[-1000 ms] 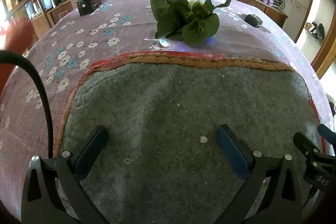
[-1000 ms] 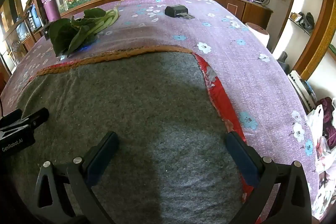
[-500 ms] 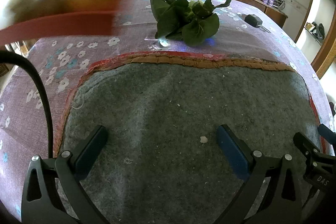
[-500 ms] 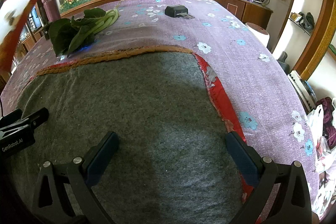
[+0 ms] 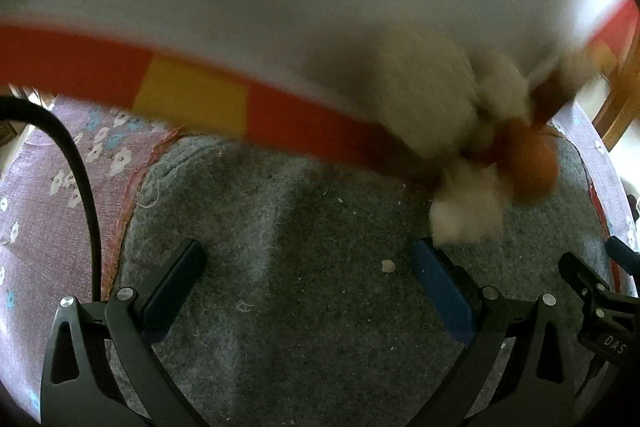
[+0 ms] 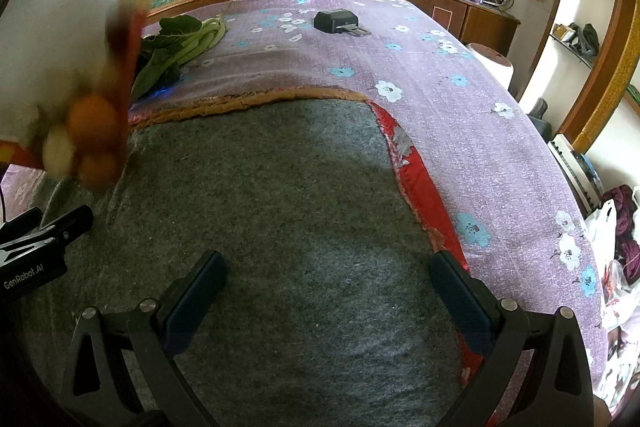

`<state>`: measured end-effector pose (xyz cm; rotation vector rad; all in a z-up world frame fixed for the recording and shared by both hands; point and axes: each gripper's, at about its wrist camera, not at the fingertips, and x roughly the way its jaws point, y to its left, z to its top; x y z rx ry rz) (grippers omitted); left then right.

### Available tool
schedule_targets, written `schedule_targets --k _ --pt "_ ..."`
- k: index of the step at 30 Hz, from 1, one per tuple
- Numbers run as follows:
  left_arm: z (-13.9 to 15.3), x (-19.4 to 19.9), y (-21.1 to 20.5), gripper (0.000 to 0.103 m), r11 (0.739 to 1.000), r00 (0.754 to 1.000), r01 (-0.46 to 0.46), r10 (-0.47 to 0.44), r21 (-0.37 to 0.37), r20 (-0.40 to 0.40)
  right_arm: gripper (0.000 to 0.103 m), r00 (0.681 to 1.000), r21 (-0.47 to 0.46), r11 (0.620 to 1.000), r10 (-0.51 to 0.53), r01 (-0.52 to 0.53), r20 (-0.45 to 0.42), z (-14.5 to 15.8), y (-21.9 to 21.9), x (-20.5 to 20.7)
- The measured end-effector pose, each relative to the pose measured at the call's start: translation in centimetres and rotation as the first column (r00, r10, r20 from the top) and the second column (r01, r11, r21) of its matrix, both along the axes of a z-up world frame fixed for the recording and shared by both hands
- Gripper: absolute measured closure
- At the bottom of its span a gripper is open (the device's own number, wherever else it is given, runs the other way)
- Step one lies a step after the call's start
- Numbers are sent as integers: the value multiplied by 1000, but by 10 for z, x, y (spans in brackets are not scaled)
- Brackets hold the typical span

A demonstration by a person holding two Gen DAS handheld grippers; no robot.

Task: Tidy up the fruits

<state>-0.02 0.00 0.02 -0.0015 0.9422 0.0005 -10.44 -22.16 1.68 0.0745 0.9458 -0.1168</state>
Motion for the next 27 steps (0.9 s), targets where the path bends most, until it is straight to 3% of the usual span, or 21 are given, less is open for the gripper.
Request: schedule_targets --k 27 --pt "-4 1 2 0 1000 1000 1 -1 0 -1 0 1000 -5 1000 -2 2 0 0 -1 0"
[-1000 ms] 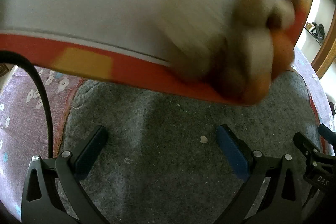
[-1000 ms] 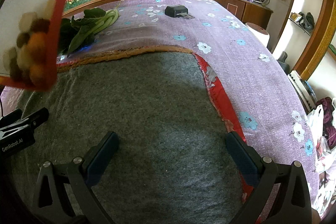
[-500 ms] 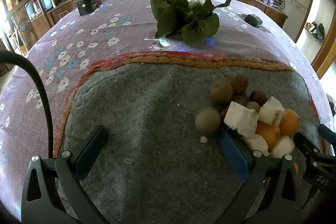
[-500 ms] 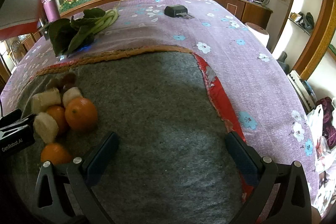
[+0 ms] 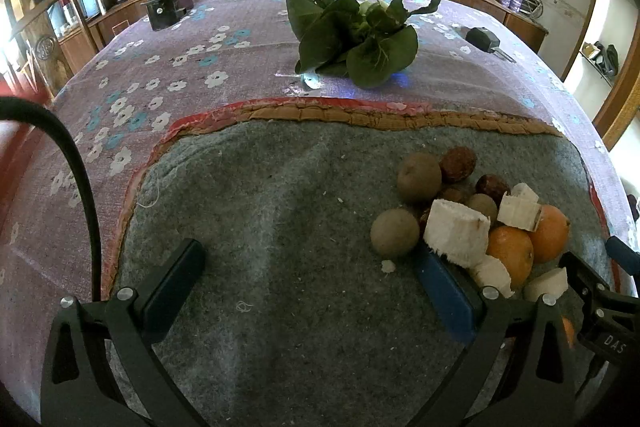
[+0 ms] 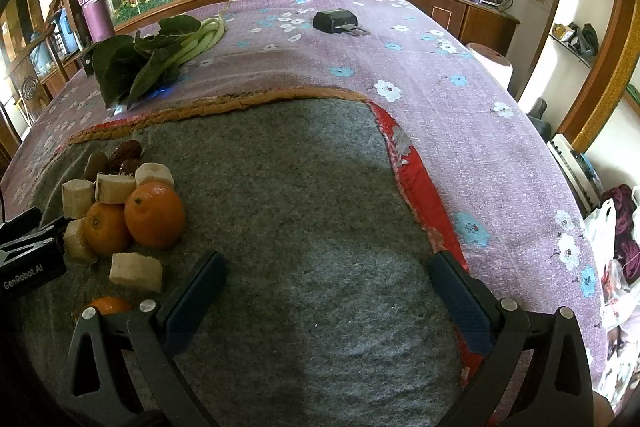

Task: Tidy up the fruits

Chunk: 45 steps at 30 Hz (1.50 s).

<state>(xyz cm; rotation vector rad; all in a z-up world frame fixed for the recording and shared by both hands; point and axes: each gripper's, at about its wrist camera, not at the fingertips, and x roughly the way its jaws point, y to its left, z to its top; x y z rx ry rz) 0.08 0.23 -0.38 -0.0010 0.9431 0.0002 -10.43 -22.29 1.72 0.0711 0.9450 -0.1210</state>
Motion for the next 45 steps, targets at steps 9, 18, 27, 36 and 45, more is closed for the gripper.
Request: schedule_targets --k 9,18,27,36,45 --pt "1 -1 -2 0 1000 1000 1 -1 0 5 0 1000 -1 1000 0 0 1 0 0 -1" --pt "1 0 -1 0 1000 1000 0 0 0 2 0 1000 0 1000 0 0 2 1 0 -1" --pt "2 -1 -3 0 1000 1000 -4 4 2 5 0 1000 -2 1000 -6 6 2 0 2 2" --pt "52 -49 15 0 997 979 -59 47 54 196 0 998 20 999 44 -45 39 26 3 -25" --pt "101 -99 44 0 993 929 -117 108 4 354 0 985 -45 988 151 -147 89 61 44 -54"
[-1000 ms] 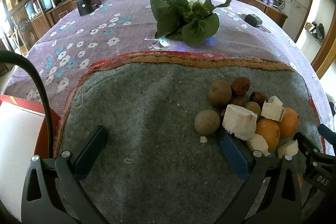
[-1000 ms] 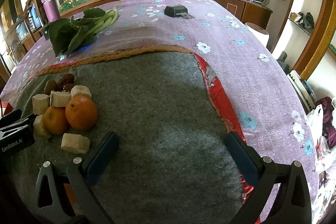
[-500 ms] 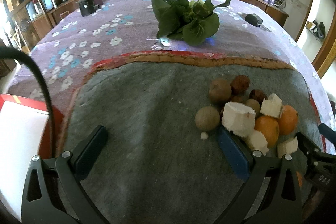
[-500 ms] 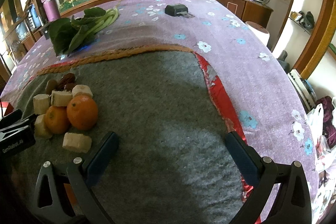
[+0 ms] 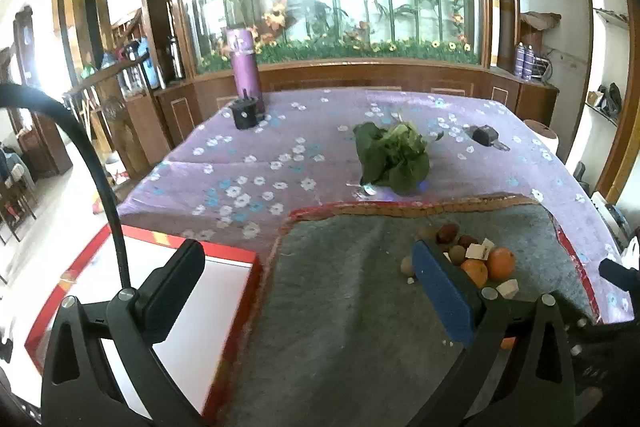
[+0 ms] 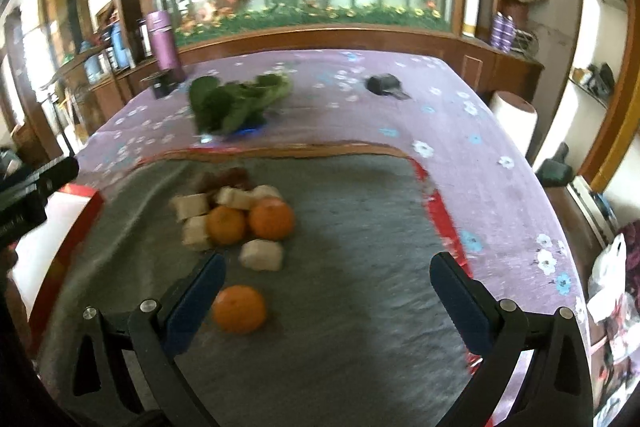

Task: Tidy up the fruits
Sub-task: 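Grasp an orange with the right gripper while the left gripper grasps a white cube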

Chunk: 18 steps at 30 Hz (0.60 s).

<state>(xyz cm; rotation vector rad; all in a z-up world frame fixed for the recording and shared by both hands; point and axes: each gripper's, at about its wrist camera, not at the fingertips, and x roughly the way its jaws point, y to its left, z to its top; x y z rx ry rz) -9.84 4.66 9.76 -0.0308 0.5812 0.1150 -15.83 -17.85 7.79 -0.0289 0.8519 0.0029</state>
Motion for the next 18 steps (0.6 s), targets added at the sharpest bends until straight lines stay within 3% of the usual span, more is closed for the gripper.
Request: schedule_targets --k 5,8,12,15,18 --pt "6 -10 -5 0 997 1000 7 -6 80 -18 0 995 -28 998 52 -49 85 -3 32 -4" --pt "3 -16 -6 0 994 999 30 -26 108 -39 0 994 32 997 72 -75 83 3 32 -16" --pt "-11 -15 3 0 991 991 95 -85 94 -105 0 992 35 993 107 -110 67 -3 32 -25" --pt "-23 -14 18 0 990 982 133 -127 36 -136 1 991 25 991 129 -131 47 -13 30 -25" --pt "-30 -13 25 0 984 974 173 -164 51 -156 3 987 41 986 160 -161 26 -18 29 -20"
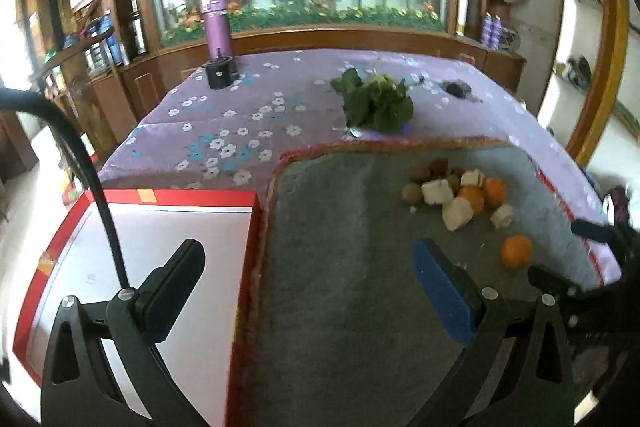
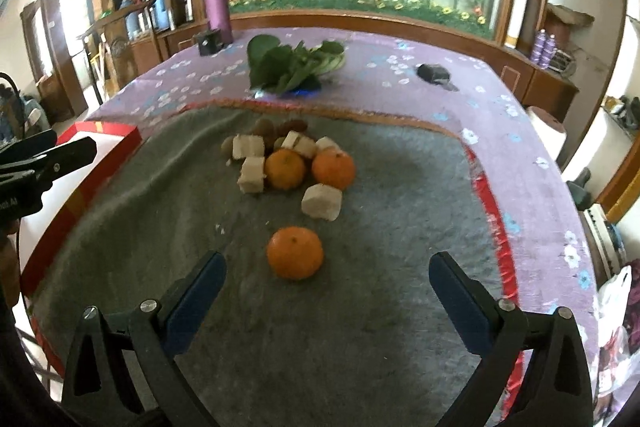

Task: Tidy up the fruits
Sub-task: 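Grasp an orange with the right gripper while the left gripper grasps a white cube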

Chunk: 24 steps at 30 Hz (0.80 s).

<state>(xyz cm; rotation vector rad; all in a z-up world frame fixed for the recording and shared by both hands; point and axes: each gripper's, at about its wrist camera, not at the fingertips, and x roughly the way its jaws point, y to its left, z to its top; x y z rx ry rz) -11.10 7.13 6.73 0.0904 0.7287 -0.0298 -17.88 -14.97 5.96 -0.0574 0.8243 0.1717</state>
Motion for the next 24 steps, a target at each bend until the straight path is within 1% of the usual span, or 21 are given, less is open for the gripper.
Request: schedule_targets --k 3,4,5,7,9,10,11,12,13,14,15,17,19,21,23,24 --pt "-5 3 -1 0 999 999 38 -39 -24 -18 6 999 36 999 33 -32 -27 -4 0 8" --pt "-5 5 -5 0 999 998 52 -52 -17 -20 7 999 39 998 41 -40 -33 -6 1 10" --pt "-7 6 -9 0 998 998 60 -60 -10 -20 10 998 40 998 46 -45 -38 -7 1 12" --pt "-10 10 -19 0 996 996 89 -88 28 -33 18 996 60 996 65 -62 -54 -10 2 16" --pt "-13 12 -26 0 993 993 109 -107 44 -52 37 994 80 995 72 -65 -87 -15 2 21" --pt "-14 13 -28 0 992 991 120 -117 40 -59 43 991 97 993 77 -66 -112 -20 1 25" --pt "-15 15 -33 0 990 989 136 -134 30 -70 55 988 105 992 80 -66 -129 -24 2 27" --pt "-15 15 -36 0 989 986 150 -148 18 -77 56 985 103 992 80 -65 -151 -28 1 29" --pt "-14 16 -41 0 986 982 169 -168 6 -84 57 988 100 992 86 -74 -130 -27 0 27" --pt "-14 18 -46 0 983 979 182 -182 0 -90 60 986 94 992 93 -80 -138 -28 0 26" --pt "-14 20 -51 0 981 976 195 -195 -7 -100 67 987 88 993 92 -81 -132 -28 -1 26" --pt "-15 26 -60 0 979 971 202 -204 -26 -123 67 987 112 991 91 -77 -129 -29 -7 26" --pt "-15 34 -70 0 977 967 208 -214 -53 -142 68 986 181 981 99 -74 -132 -29 -19 27" --pt "-18 42 -81 0 977 964 201 -210 -70 -161 68 989 245 967 100 -70 -111 -28 -33 26" --pt "-25 50 -93 4 979 963 196 -204 -63 -178 68 993 314 948 86 -57 -79 -25 -49 24" --pt "-29 53 -98 8 980 961 191 -199 -55 -194 67 995 350 936 75 -46 -70 -24 -56 23"
